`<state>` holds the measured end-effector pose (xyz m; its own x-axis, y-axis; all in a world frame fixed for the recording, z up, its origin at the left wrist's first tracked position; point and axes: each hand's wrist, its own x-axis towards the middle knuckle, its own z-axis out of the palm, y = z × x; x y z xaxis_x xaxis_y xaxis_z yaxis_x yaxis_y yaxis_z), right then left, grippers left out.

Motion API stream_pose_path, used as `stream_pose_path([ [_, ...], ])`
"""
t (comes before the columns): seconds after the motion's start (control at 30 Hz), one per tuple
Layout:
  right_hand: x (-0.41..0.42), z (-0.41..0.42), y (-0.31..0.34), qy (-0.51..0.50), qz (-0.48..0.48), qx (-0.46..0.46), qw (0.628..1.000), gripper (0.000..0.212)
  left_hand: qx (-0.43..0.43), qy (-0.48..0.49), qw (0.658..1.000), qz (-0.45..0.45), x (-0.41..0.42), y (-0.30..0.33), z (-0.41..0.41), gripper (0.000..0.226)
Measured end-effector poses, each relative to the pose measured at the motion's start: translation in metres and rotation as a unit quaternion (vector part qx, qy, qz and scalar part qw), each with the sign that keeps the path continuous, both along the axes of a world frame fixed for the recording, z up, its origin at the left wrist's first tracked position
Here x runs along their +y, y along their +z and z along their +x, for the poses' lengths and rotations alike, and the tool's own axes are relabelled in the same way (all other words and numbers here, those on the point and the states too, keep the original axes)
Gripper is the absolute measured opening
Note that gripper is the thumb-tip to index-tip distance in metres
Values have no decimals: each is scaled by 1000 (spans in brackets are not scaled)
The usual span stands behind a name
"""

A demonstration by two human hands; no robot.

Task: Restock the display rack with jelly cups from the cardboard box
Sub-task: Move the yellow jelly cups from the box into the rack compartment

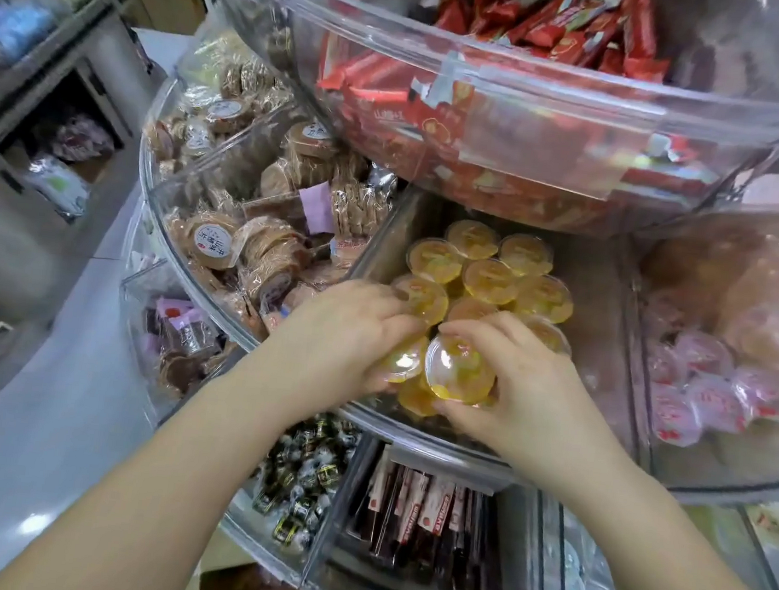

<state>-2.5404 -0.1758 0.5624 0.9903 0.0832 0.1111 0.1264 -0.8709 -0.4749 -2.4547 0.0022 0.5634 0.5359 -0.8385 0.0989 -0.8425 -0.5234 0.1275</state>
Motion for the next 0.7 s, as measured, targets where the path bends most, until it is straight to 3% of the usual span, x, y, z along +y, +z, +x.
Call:
stream_pose_path([
  [0.17,-2,3,-8,25,-39,13,999,55,-14,-28,1000,2,8,1,5,45],
  [0.57,-3,-1,-13,23,7,-44,999,32,4,-60,995,-79,19,-2,3,23],
  [0.7,2,6,-13,29,10,-1,1000,42,21,-42,996,-70,20,-1,2,29],
])
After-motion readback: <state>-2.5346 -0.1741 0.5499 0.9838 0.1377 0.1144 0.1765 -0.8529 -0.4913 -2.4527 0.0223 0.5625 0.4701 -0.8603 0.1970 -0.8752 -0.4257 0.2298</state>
